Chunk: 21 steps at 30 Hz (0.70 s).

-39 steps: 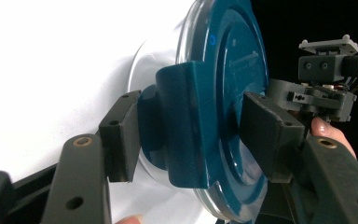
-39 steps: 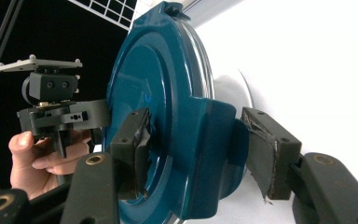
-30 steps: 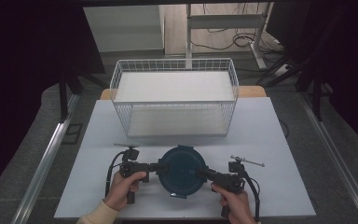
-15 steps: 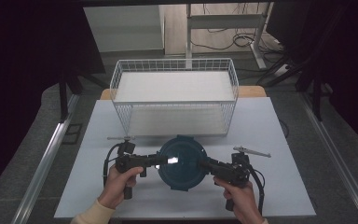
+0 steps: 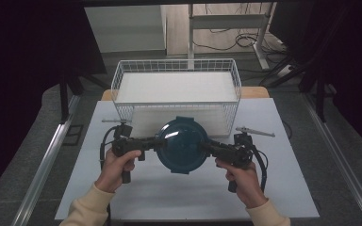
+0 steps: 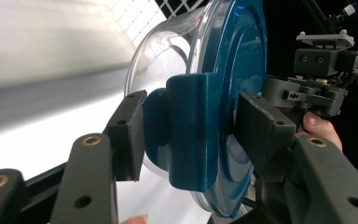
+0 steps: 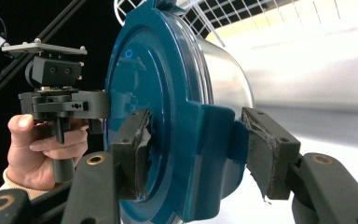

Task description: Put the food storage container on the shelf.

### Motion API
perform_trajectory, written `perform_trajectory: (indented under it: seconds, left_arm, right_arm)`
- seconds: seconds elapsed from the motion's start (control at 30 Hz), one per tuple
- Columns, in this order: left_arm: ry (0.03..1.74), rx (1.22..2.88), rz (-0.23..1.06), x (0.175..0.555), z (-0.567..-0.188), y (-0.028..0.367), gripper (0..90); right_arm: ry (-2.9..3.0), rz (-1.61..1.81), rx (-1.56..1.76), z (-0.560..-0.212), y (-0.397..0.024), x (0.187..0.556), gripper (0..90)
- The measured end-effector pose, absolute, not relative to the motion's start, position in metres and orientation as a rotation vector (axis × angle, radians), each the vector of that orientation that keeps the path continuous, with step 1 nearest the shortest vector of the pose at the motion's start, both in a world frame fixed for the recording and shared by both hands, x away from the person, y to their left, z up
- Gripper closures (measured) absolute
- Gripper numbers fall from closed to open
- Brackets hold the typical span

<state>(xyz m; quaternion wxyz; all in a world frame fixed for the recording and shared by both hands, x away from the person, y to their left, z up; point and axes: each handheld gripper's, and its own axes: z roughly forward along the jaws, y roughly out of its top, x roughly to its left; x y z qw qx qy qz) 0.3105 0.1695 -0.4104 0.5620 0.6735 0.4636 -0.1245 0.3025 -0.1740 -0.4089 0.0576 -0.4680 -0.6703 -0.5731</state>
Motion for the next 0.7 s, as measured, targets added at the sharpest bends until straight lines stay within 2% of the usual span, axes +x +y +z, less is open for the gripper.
perform_trajectory:
  seconds: [0.37,0.7]
  left_arm:
    - [1.042,1.583,-0.221,0.332,-0.364,0.175,45.1]
    - [1.028,1.558,-0.209,0.352,-0.345,0.175,44.6]
  right_arm:
    - [-2.079,-1.776,-1.360,-0.362,-0.169,0.330,44.5]
    - [-2.146,-1.793,-1.326,-0.332,-0.167,0.351,44.5]
